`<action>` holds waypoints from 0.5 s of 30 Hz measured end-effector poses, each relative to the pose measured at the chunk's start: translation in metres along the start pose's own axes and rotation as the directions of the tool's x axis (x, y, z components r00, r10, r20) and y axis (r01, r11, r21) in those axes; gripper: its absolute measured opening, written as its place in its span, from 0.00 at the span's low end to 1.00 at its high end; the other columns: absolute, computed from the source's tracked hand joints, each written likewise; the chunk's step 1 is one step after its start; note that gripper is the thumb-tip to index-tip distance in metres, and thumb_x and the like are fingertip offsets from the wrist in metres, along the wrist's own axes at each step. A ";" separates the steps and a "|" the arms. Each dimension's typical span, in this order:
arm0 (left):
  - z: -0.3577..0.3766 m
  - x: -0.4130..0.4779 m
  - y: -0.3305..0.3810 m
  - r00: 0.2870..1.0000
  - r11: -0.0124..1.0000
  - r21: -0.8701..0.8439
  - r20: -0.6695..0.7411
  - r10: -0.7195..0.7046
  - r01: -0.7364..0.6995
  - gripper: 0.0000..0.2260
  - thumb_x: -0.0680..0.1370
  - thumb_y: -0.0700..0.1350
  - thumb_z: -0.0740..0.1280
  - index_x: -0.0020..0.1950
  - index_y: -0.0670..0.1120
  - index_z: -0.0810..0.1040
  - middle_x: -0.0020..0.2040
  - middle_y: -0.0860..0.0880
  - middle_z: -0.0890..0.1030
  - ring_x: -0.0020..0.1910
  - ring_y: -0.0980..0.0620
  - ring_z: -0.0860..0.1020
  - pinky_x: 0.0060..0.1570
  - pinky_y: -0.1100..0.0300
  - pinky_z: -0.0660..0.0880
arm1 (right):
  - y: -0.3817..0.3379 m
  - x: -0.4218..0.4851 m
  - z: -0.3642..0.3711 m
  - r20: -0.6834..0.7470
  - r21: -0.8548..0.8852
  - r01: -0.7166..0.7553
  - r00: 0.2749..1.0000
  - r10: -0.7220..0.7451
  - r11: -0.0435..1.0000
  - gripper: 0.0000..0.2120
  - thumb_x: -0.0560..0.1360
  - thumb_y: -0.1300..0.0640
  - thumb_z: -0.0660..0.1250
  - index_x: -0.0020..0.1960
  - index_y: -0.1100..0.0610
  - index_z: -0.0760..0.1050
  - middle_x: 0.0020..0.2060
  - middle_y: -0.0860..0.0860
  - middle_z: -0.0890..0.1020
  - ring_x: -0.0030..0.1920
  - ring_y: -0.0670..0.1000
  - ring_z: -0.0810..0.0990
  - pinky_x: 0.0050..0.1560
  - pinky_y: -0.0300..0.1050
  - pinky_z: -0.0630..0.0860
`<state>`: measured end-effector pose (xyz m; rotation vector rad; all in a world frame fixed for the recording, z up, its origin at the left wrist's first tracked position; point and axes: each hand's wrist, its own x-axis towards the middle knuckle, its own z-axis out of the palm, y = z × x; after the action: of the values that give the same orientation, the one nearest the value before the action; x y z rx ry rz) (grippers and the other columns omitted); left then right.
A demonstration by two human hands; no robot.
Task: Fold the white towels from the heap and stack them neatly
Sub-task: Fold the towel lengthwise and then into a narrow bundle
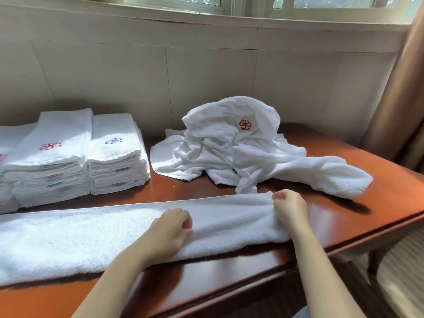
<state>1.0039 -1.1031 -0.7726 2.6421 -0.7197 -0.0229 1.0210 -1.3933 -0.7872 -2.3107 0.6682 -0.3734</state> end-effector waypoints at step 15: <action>0.026 0.011 -0.010 0.972 0.958 0.212 0.099 -0.215 0.190 0.30 0.81 0.62 0.48 0.79 0.54 0.45 0.79 0.52 0.42 0.77 0.56 0.43 0.74 0.51 0.40 | -0.049 -0.057 0.060 0.421 -0.346 0.565 0.807 -0.415 0.749 0.25 0.81 0.45 0.49 0.73 0.57 0.61 0.74 0.54 0.62 0.74 0.56 0.58 0.72 0.53 0.55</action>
<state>1.0148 -1.1105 -0.7991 2.9209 -0.5076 -0.1783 1.0173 -1.2984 -0.8006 -2.9119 -0.0631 -0.0624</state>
